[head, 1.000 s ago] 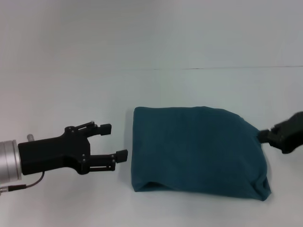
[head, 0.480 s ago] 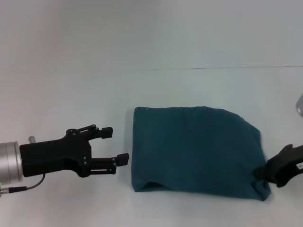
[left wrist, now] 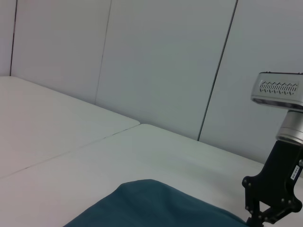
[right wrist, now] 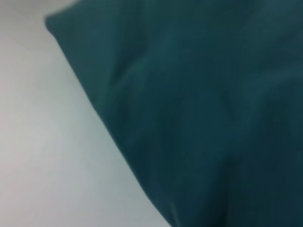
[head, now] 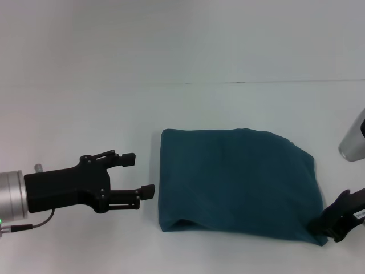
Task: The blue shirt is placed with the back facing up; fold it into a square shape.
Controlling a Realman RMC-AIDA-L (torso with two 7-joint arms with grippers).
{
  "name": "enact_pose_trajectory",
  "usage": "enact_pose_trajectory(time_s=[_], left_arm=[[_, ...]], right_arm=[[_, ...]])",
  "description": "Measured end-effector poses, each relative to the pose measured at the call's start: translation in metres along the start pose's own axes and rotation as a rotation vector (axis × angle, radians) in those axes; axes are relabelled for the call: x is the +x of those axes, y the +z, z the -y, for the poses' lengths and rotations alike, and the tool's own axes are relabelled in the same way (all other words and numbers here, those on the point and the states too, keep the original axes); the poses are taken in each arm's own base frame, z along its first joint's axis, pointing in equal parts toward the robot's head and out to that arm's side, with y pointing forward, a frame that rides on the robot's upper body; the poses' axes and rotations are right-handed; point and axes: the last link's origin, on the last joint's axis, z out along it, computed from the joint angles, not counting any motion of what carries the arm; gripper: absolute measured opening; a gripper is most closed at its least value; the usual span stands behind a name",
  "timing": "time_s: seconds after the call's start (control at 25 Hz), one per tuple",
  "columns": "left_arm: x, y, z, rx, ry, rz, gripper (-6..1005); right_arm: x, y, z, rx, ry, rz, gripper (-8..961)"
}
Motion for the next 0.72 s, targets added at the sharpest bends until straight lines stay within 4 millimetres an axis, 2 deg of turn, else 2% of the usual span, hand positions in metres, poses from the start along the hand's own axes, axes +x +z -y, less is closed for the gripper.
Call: enact_pose_trajectory(time_s=[0.2, 0.44, 0.52, 0.72], left_arm=[[0.002, 0.0, 0.002, 0.004, 0.004, 0.002, 857], [0.004, 0.003, 0.007, 0.017, -0.016, 0.022, 853], [0.011, 0.006, 0.012, 0.022, -0.057, 0.056, 852], [0.041, 0.015, 0.026, 0.032, -0.177, 0.131, 849]], right_arm=[[0.004, -0.011, 0.002, 0.025, 0.005, -0.023, 54], [0.009, -0.004, 0.002, 0.015, 0.008, -0.055, 62], [0.008, -0.011, 0.003, 0.015, 0.008, -0.024, 65], [0.018, -0.053, 0.013, 0.03, 0.0, 0.106, 72]])
